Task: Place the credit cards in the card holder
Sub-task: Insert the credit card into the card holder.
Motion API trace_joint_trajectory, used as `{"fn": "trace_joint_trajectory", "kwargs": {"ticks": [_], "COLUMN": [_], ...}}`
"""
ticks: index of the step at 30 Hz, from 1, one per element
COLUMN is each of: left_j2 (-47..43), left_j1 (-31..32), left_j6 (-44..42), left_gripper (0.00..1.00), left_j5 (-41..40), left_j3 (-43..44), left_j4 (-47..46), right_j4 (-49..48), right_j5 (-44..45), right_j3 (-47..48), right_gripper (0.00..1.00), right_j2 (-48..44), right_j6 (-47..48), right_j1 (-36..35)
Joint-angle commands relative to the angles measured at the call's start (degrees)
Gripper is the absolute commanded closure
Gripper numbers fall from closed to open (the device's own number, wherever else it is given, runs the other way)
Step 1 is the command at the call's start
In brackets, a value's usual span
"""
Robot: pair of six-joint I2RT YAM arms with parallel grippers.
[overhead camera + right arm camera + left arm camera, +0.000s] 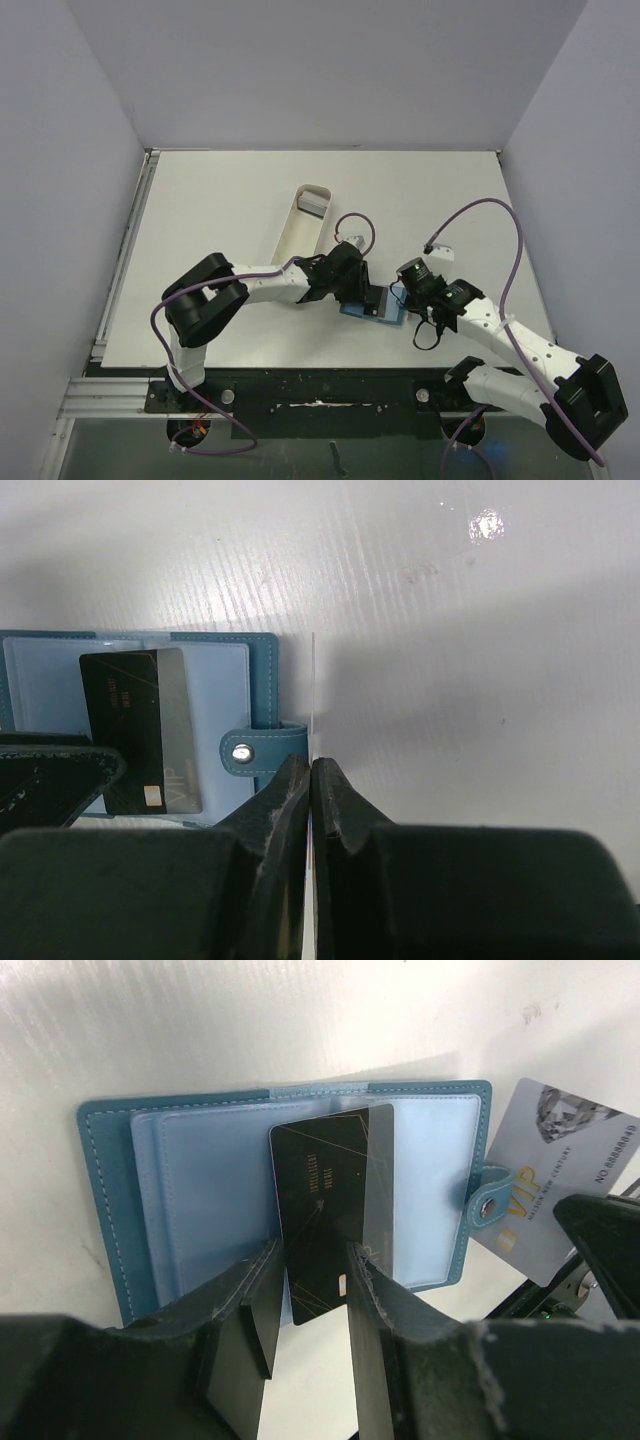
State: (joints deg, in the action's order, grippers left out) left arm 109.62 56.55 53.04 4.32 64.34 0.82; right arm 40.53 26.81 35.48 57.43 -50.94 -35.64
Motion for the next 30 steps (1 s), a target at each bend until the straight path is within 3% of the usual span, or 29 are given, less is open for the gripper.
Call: {"fn": "trace_joint_trajectory", "kwargs": {"ticks": [1, 30], "left_j2": [-1.6, 3.6], "left_j1": [0.9, 1.6], "left_j6": [-3.5, -3.9], "left_gripper": [0.69, 0.69], "left_j5": [-2.0, 1.6], "left_j3": [3.5, 3.9], "left_j4": [-1.0, -9.3], "right_j4": [-3.3, -8.3], "right_j5": [0.1, -1.3], "right_j3": [-0.6, -5.2], "right_gripper": [1.00, 1.00], "right_j2": [0.5, -2.6], "right_j6": [0.7, -0.2], "right_j1": [0.3, 0.4]}}
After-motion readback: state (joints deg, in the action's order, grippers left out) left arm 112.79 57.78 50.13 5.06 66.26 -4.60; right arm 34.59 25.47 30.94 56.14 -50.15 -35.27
